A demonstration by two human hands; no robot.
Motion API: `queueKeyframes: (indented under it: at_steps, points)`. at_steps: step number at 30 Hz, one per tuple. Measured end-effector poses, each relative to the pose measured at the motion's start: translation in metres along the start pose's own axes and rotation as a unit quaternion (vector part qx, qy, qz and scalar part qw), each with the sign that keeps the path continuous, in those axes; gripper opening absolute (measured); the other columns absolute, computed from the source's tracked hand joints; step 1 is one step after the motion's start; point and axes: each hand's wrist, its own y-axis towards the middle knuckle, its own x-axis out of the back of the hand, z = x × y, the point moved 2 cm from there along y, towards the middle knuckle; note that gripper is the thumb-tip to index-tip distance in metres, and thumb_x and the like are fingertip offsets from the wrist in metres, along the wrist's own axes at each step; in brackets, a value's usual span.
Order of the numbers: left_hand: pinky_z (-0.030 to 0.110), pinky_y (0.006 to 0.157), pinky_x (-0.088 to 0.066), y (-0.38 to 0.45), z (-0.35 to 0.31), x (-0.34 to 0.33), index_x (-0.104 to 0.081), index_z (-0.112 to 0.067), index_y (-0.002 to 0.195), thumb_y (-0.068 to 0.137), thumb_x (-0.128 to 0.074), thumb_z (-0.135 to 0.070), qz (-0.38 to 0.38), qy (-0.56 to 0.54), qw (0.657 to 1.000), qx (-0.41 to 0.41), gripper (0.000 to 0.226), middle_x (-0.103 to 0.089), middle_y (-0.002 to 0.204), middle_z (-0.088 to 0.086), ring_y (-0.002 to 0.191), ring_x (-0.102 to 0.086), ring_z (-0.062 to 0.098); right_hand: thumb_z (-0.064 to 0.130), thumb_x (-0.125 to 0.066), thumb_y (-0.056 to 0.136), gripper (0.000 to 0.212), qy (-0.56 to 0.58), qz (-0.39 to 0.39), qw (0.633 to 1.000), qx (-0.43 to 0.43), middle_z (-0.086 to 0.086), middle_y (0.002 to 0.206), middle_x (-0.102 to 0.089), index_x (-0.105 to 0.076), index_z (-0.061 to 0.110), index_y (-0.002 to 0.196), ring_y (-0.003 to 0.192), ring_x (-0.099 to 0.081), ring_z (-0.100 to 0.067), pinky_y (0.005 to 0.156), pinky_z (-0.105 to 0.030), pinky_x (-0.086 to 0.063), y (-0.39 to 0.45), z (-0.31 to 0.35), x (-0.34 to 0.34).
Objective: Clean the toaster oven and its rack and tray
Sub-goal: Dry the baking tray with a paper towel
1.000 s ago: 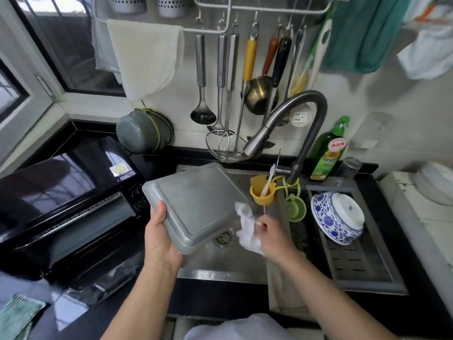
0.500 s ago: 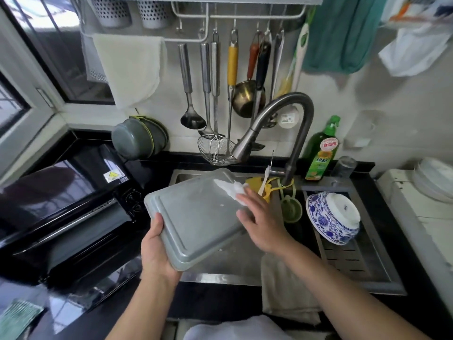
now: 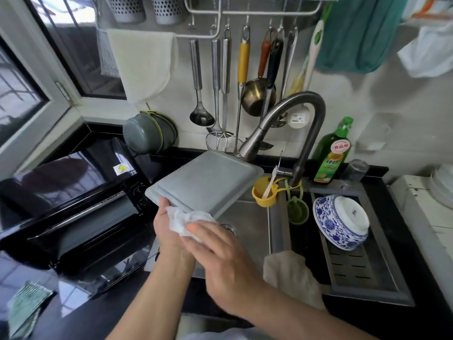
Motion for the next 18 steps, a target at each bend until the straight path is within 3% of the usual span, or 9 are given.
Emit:
queueKeyframes:
  at_steps: [2, 4, 7, 9, 11, 13, 14, 16, 18]
  points:
    - [0.046, 0.100, -0.053, -0.002, 0.001, 0.000, -0.060, -0.010, 0.134, 0.094, -0.059, -0.047, 0.017, -0.037, 0.999, -0.005, 0.055, -0.074, 0.113, 0.014, 0.099, -0.075, 0.031, 0.001, -0.033, 0.100, 0.043, -0.044, 0.001, 0.998, 0.036, -0.012, 0.146, -0.051, -0.061, 0.007, 0.132, 0.141, -0.040, -0.027, 0.117, -0.038, -0.033, -0.007, -0.025, 0.004]
    - [0.056, 0.108, -0.046, -0.005, 0.000, 0.002, -0.059, -0.010, 0.139, 0.106, -0.045, -0.045, -0.003, -0.044, 0.998, -0.035, 0.050, -0.071, 0.128, 0.016, 0.116, -0.069, 0.036, -0.004, -0.036, 0.097, 0.046, -0.060, -0.039, 0.996, -0.055, -0.008, 0.151, -0.046, -0.060, 0.010, 0.134, 0.143, -0.039, -0.024, 0.111, -0.039, -0.043, -0.011, -0.062, 0.011]
    - [0.058, 0.096, -0.052, -0.020, -0.002, 0.009, -0.063, -0.013, 0.133, 0.108, -0.043, -0.043, -0.020, -0.008, 0.999, -0.050, 0.044, -0.074, 0.122, 0.014, 0.106, -0.073, 0.035, -0.006, -0.045, 0.095, 0.047, -0.052, -0.113, 0.956, -0.267, 0.000, 0.153, -0.042, -0.059, 0.012, 0.135, 0.139, -0.043, -0.018, 0.109, -0.036, -0.046, -0.003, -0.115, 0.034]
    - [0.053, 0.083, -0.060, -0.029, 0.000, 0.017, -0.066, -0.014, 0.127, 0.109, -0.042, -0.043, -0.014, 0.022, 0.999, -0.047, 0.042, -0.076, 0.117, 0.013, 0.099, -0.076, 0.033, -0.001, -0.047, 0.098, 0.041, -0.025, -0.146, 0.933, -0.327, 0.001, 0.152, -0.044, -0.060, 0.012, 0.135, 0.139, -0.042, -0.012, 0.113, -0.019, -0.034, 0.004, -0.132, 0.048]
    - [0.051, 0.068, -0.064, -0.035, 0.005, 0.023, -0.069, -0.013, 0.123, 0.108, -0.042, -0.045, -0.013, 0.051, 0.998, -0.034, 0.045, -0.076, 0.115, 0.015, 0.093, -0.077, 0.033, 0.009, -0.046, 0.100, 0.036, -0.022, -0.143, 0.944, -0.296, 0.002, 0.150, -0.047, -0.062, 0.012, 0.133, 0.136, -0.040, -0.004, 0.109, -0.014, -0.036, 0.010, -0.126, 0.046]
    - [0.055, 0.072, -0.064, -0.035, 0.014, 0.027, -0.076, -0.010, 0.120, 0.107, -0.041, -0.049, -0.003, 0.063, 0.998, -0.017, 0.054, -0.075, 0.116, 0.018, 0.095, -0.077, 0.034, 0.024, -0.043, 0.101, 0.039, -0.034, -0.056, 0.976, -0.207, -0.003, 0.150, -0.047, -0.059, 0.013, 0.135, 0.141, -0.034, -0.010, 0.114, -0.035, -0.037, 0.004, -0.093, 0.022]
    - [0.054, 0.078, -0.063, -0.034, 0.017, 0.028, -0.079, -0.008, 0.114, 0.106, -0.041, -0.051, 0.004, 0.066, 0.998, -0.005, 0.058, -0.075, 0.115, 0.021, 0.096, -0.076, 0.035, 0.031, -0.042, 0.101, 0.045, -0.037, -0.001, 0.989, -0.143, -0.006, 0.153, -0.043, -0.054, 0.013, 0.141, 0.145, -0.028, -0.015, 0.121, -0.040, -0.026, -0.004, -0.068, 0.008]
    - [0.048, 0.083, -0.064, -0.030, 0.021, 0.032, -0.081, -0.004, 0.101, 0.104, -0.043, -0.054, 0.022, 0.065, 0.997, 0.018, 0.063, -0.074, 0.105, 0.021, 0.092, -0.076, 0.033, 0.042, -0.036, 0.105, 0.055, -0.026, 0.112, 0.993, -0.026, -0.005, 0.163, -0.024, -0.036, 0.015, 0.152, 0.152, -0.011, -0.018, 0.124, -0.031, 0.000, -0.015, -0.026, -0.010]
    - [0.045, 0.083, -0.063, -0.029, 0.022, 0.037, -0.078, -0.003, 0.102, 0.104, -0.045, -0.051, 0.026, 0.046, 0.998, 0.027, 0.058, -0.073, 0.101, 0.018, 0.089, -0.076, 0.031, 0.050, -0.023, 0.106, 0.059, -0.048, 0.161, 0.985, 0.026, -0.002, 0.166, -0.016, -0.029, 0.018, 0.155, 0.154, -0.005, -0.017, 0.125, -0.036, -0.001, -0.003, -0.033, -0.009]
